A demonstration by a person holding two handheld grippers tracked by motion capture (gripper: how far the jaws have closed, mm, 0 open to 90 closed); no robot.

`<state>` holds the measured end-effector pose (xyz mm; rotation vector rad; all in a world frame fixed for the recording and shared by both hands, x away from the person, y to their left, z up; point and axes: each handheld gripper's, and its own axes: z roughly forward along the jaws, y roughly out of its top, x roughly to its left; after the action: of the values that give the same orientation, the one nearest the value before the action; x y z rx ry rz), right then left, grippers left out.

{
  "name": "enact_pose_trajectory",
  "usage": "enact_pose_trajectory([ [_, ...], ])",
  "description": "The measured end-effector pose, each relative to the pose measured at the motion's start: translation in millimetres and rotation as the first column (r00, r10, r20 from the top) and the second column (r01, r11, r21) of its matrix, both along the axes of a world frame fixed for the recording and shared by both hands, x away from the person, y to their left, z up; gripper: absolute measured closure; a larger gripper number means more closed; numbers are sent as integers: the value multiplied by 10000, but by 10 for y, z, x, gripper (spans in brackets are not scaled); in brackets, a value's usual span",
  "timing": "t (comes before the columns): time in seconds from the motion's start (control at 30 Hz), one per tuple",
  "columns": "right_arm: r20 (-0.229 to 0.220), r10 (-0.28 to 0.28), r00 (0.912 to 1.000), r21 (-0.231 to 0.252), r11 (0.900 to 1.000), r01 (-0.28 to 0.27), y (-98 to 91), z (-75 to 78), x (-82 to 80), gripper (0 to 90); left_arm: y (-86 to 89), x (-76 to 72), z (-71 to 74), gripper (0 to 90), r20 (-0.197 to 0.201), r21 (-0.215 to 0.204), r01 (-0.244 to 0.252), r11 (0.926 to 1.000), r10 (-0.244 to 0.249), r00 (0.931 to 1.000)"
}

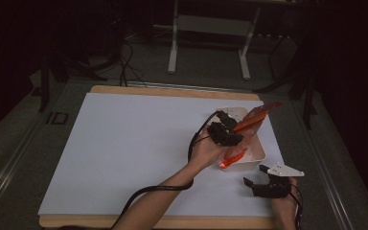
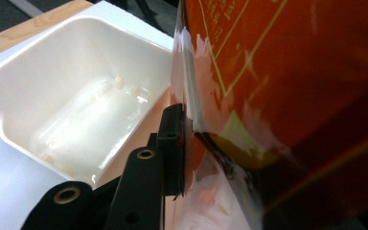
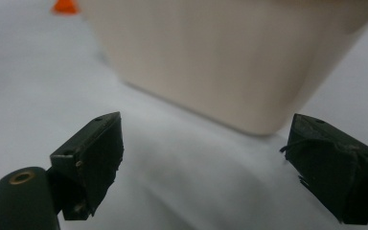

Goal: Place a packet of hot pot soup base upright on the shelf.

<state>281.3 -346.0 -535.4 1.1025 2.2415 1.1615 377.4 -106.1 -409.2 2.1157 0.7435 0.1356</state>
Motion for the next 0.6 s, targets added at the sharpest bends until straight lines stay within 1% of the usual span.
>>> enact_pose_trajectory([
  [0.07,-51,-49,10000,-27,10000,49,-6,-7,44,125,26,39,37,714,-87,-17,98,10000,-98,9999],
  [0.1,-83,21,10000,-22,10000,-21,-8,-16,62,125,32,51,47,715,-151,-32,120,9999,-121,9998],
  [0.13,-119,64,9999,-46,10000,-65,-7,-16,65,125,37,61,57,715,-225,-27,131,9999,-132,9997],
  [0.2,-130,64,9999,-111,9999,-65,3,-20,59,125,34,70,56,716,-251,-117,147,9998,-150,9996],
  [0.27,-166,205,9997,38,9998,-204,-3,-8,48,126,24,68,53,716,-282,-235,87,9997,-93,9996],
  [0.3,-187,320,9993,173,9993,-317,-1,-2,43,127,21,66,55,716,-253,-238,88,9997,-94,9996],
  [0.33,-203,388,9990,206,9991,-384,6,-1,40,127,20,61,62,716,-174,-232,80,9997,-84,9998],
  [0.4,-205,516,9985,154,9986,-513,37,-5,33,127,29,62,81,717,-106,-262,57,9996,-60,9999],
  [0.43,-184,597,9980,117,9982,-595,53,-3,32,127,40,64,94,717,-46,-280,16,9996,-17,10000],
  [0.5,-169,827,9964,188,9964,-824,83,2,28,128,76,66,114,717,68,-522,-178,9985,182,9998],
  [0.57,-174,976,9951,131,9952,-974,122,9,25,131,114,72,115,718,58,-806,-470,9956,476,9988],
  [0.6,-176,974,9951,119,9952,-972,135,8,24,131,133,69,109,718,129,-933,-593,9939,608,9981],
])
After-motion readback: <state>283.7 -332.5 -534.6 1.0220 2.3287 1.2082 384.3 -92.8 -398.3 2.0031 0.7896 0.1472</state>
